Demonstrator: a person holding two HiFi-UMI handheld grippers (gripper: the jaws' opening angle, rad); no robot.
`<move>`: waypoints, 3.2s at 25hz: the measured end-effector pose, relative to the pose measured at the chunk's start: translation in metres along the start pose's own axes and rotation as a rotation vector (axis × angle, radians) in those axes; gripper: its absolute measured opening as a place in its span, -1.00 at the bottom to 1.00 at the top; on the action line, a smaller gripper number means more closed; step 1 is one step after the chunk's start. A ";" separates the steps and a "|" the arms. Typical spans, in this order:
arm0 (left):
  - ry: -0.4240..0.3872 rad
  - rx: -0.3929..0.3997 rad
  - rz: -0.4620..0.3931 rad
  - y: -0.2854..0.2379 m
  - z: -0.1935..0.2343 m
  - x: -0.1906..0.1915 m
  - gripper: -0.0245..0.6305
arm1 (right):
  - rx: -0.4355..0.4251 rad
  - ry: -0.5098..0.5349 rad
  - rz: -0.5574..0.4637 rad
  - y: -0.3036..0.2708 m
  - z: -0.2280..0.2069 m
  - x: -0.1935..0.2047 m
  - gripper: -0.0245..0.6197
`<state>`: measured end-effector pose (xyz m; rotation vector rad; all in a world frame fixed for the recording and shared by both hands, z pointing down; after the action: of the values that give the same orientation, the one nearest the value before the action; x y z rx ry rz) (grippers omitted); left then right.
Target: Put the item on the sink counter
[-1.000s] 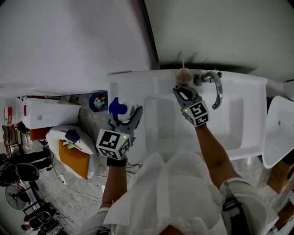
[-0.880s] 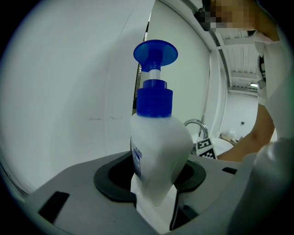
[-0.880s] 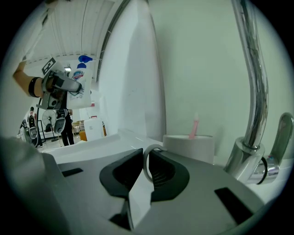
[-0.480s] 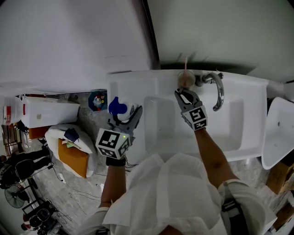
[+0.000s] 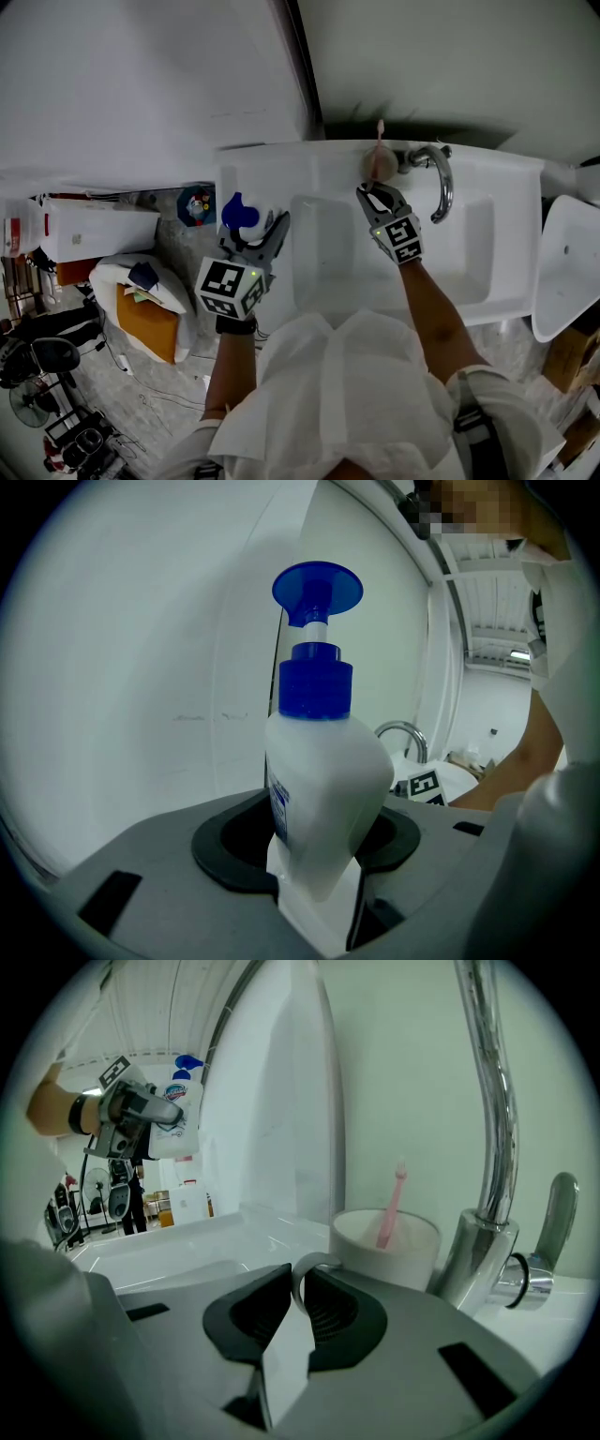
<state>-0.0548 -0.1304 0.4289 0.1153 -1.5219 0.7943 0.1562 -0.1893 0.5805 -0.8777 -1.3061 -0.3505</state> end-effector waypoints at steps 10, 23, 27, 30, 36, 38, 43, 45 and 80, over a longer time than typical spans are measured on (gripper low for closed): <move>-0.006 0.007 -0.007 0.003 -0.003 -0.003 -0.27 | -0.034 0.002 0.022 0.006 0.004 -0.002 -0.61; -0.011 0.008 -0.011 0.005 -0.005 -0.002 -0.27 | 0.011 -0.003 0.029 0.030 0.002 -0.002 -0.58; -0.012 0.018 -0.020 0.004 -0.008 -0.003 -0.27 | 0.034 -0.003 0.015 0.044 0.002 -0.008 -0.57; -0.012 0.027 -0.026 0.003 -0.010 -0.005 -0.27 | 0.061 -0.008 -0.009 0.056 0.001 -0.015 -0.58; -0.014 0.042 -0.037 0.001 -0.014 -0.007 -0.27 | 0.112 -0.025 -0.094 0.082 0.009 -0.039 -0.59; -0.014 0.047 -0.041 0.000 -0.016 -0.008 -0.27 | 0.119 -0.041 -0.133 0.089 0.014 -0.051 -0.61; -0.017 0.058 -0.043 -0.003 -0.018 -0.009 -0.27 | 0.125 -0.037 -0.198 0.104 0.024 -0.072 -0.75; -0.025 0.064 -0.046 -0.004 -0.019 -0.011 -0.27 | 0.126 -0.023 -0.219 0.111 0.025 -0.079 -0.81; -0.086 0.172 0.019 -0.095 -0.016 0.003 -0.27 | 0.184 -0.021 -0.194 0.137 0.013 -0.087 -0.90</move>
<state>0.0081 -0.1924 0.4681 0.2658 -1.5360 0.9449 0.2167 -0.1135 0.4496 -0.6029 -1.4230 -0.3669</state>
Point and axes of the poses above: the fingertips, and each gripper's own axes: y backward along the fingers, z to its left, x out of its underside, the point moved 5 cm from there along y, backward along the fingers, and after that the axes turned 2 degrees about -z, right-handed, at the moved point
